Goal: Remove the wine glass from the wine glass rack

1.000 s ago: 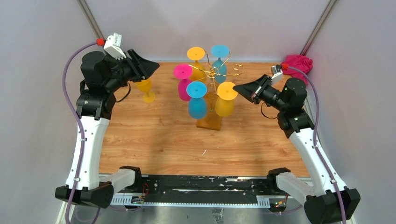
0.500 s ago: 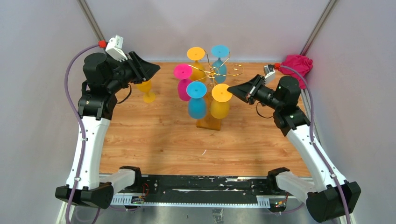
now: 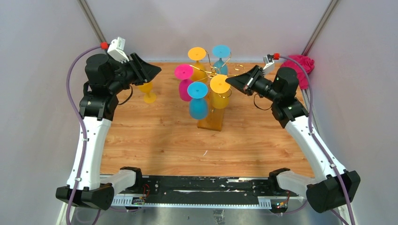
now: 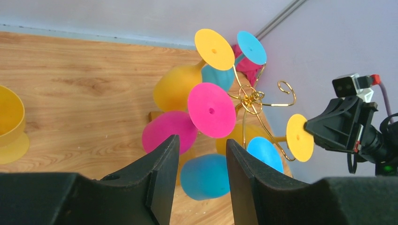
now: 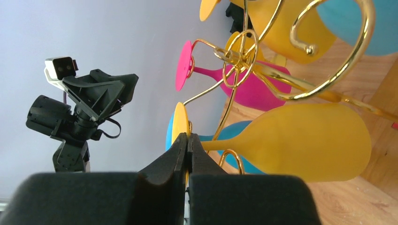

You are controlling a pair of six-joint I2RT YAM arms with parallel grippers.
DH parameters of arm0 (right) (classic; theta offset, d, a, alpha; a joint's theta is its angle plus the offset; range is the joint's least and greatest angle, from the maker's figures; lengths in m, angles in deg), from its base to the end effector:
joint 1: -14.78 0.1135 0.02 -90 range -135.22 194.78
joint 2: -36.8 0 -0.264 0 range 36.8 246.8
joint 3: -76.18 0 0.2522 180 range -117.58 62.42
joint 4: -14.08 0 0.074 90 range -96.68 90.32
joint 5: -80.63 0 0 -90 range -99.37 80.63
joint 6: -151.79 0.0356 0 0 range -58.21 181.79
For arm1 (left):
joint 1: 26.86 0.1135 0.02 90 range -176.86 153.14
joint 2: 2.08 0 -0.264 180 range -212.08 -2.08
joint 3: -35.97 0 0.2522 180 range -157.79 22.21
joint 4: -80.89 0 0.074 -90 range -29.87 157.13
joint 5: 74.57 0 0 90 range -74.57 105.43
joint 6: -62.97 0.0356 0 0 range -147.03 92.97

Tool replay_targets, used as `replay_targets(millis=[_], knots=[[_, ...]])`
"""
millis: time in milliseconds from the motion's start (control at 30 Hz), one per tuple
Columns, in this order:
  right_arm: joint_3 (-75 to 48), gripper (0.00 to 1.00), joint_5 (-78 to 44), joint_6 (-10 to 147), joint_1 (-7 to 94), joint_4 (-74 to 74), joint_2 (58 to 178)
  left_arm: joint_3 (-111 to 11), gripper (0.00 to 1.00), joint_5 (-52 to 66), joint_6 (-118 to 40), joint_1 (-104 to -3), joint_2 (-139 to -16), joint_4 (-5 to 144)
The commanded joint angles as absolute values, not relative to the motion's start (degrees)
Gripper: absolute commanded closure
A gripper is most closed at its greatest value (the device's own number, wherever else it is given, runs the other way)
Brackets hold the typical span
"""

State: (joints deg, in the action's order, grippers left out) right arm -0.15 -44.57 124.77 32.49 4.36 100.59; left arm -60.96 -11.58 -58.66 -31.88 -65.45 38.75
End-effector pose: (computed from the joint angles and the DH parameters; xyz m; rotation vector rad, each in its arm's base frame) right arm 0.2343 0.0964 0.4102 0.1290 1.7549 1.5389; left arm 0.2141 -0.0350 0.4731 -0.0507 1.7835 -0.8711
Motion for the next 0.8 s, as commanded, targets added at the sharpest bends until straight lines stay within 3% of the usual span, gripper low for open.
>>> replay_targets(millis=[0,267,767], knots=[[-3.0,1.0,-41.2,120.9,33.5,3.7,100.5,-60.5,0.54,-12.5,-57.7,-32.0,-64.7,39.3],[-3.4,1.0,-34.9,115.1,30.9,-3.8,97.0,-60.8,0.54,-12.4,-57.3,-32.0,-64.9,39.0],[-2.1,1.0,-35.8,113.9,27.8,-12.3,86.4,-58.9,0.53,-12.9,-58.4,-32.0,-65.2,40.8]])
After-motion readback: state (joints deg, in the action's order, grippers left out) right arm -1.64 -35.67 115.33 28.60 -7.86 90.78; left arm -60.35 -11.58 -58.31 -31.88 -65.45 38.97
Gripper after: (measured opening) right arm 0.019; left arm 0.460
